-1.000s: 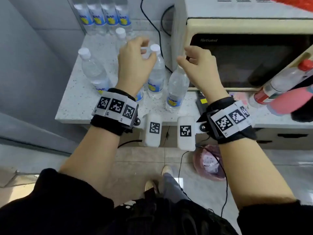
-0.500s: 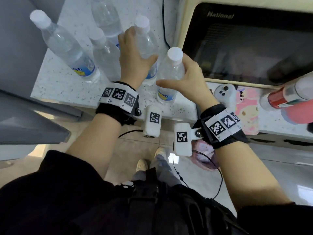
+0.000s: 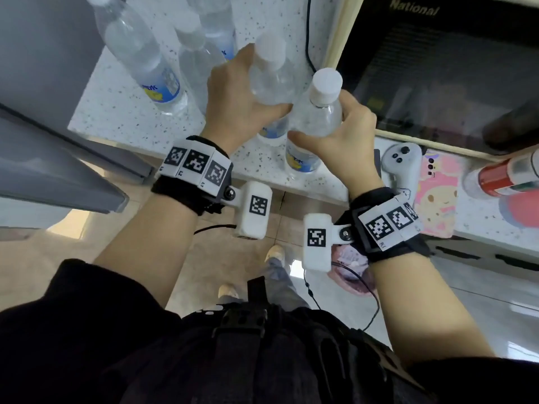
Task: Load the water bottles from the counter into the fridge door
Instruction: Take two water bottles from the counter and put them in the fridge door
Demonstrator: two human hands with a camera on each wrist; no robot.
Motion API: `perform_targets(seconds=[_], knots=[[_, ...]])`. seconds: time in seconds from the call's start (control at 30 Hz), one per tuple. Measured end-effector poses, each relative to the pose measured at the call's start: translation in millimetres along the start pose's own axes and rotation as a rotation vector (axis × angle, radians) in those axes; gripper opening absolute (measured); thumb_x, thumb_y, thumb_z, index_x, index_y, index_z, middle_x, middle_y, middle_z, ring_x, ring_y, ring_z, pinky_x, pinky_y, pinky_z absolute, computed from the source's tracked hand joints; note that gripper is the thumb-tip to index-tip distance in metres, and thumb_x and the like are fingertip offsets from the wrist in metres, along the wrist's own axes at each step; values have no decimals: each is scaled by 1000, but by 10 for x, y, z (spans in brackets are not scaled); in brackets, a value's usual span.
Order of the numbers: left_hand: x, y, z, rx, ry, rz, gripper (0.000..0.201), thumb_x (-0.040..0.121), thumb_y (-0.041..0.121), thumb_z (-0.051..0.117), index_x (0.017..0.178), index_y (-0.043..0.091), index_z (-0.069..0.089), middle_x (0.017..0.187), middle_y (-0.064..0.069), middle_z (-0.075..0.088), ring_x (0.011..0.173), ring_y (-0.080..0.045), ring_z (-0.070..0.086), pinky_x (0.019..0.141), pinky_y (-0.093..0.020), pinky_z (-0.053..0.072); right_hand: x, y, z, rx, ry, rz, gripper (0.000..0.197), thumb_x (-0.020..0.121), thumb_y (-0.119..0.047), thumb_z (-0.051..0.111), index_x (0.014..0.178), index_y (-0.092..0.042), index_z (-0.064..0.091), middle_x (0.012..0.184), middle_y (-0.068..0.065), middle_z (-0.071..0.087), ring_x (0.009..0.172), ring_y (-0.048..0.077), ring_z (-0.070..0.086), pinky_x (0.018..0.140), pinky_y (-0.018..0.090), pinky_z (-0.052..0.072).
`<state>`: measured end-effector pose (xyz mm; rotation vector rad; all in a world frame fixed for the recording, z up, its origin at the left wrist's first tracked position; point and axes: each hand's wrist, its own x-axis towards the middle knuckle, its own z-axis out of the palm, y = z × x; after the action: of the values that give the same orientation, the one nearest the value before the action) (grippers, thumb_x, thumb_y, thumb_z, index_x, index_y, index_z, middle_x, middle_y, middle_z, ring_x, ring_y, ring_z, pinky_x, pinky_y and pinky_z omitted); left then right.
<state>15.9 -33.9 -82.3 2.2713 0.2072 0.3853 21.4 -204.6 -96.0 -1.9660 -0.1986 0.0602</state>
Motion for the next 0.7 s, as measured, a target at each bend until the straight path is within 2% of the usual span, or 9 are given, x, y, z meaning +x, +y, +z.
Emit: perform_targets(seconds=[0.1, 0.2, 0.27, 0.37, 0.53, 0.6, 0.7], knots=[[-188, 28, -242, -14, 45, -2, 59, 59, 47, 82, 99, 8, 63, 95, -6, 70, 88, -22, 65, 76, -41, 55, -140, -217, 8, -5, -29, -52, 45, 55, -28, 82, 95, -19, 62, 81, -14, 62, 78, 5, 61, 71, 25, 52], [-442, 1, -521, -27, 111, -45, 59, 58, 46, 83, 99, 9, 64, 95, -4, 72, 88, -21, 67, 76, -43, 56, -334, -458, 96, -12, -84, -97, 48, 54, -28, 82, 97, -15, 65, 87, -8, 67, 83, 9, 65, 76, 32, 57], [-656, -53, -741, -51, 154, -75, 57, 57, 47, 82, 99, 12, 65, 96, -1, 72, 90, -20, 68, 77, -43, 57, -495, -602, 216, -21, -141, -112, 46, 55, -26, 84, 95, -14, 65, 86, -6, 68, 81, 9, 66, 75, 33, 57], [-1051, -167, -1128, -30, 239, -120, 54, 56, 44, 83, 95, 11, 66, 92, -1, 73, 86, -21, 68, 75, -38, 56, -796, -816, 484, -27, -216, -136, 44, 54, -24, 86, 91, -21, 61, 79, -15, 63, 71, -5, 59, 66, 17, 51], [-1806, -446, -1874, -27, 357, -189, 52, 55, 42, 82, 91, 8, 64, 84, 4, 66, 78, -17, 64, 68, -25, 47, -1417, -1226, 1091, 0, -347, -182, 44, 49, -29, 81, 88, -25, 61, 76, -19, 62, 66, -10, 57, 62, 10, 47], [-2110, -583, -2177, -10, 405, -213, 54, 54, 43, 81, 92, 8, 64, 86, 0, 69, 79, -19, 64, 69, -30, 50, -1657, -1389, 1357, 7, -408, -205, 44, 49, -29, 81, 88, -24, 62, 76, -17, 64, 67, -9, 59, 64, 12, 50], [-2505, -835, -2623, -12, 473, -236, 56, 53, 43, 79, 95, 8, 65, 90, -4, 72, 83, -22, 67, 74, -39, 56, -1978, -1625, 1783, 42, -495, -251, 48, 47, -32, 82, 91, -21, 65, 84, -5, 71, 78, 7, 68, 75, 30, 59]])
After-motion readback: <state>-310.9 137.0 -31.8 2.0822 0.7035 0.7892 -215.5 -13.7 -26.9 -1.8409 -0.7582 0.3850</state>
